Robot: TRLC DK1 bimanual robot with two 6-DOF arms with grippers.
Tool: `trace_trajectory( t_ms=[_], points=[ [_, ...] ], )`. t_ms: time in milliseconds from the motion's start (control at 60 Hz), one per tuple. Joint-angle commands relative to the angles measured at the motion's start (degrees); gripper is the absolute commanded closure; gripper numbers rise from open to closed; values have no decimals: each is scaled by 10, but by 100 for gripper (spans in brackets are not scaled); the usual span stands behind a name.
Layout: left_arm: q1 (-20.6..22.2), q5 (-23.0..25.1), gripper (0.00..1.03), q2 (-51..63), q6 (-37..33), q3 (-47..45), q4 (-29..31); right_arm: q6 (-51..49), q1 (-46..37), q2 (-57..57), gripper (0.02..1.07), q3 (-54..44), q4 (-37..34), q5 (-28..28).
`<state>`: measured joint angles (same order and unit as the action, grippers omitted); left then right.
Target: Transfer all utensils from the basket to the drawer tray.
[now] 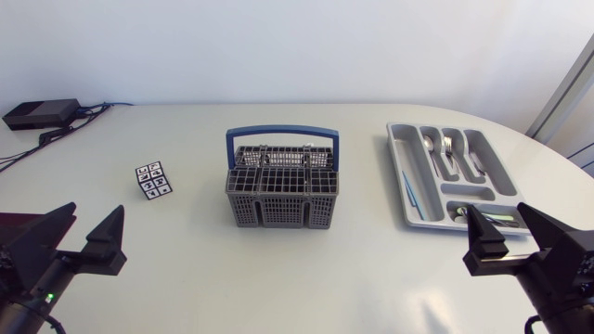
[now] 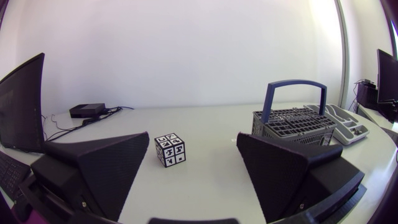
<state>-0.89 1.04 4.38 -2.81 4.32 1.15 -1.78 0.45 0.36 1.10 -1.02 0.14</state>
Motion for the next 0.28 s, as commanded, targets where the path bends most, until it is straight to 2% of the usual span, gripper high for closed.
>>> trace_trajectory(
  t_ms=[0,267],
  points=[
    [7,-7,4,-28,23,-30,-10,18,-4,-4,6,-11,10,-1],
    [9,-10,4,-44,28,-43,-11,18,-4,-4,6,-11,10,-1]
  ],
)
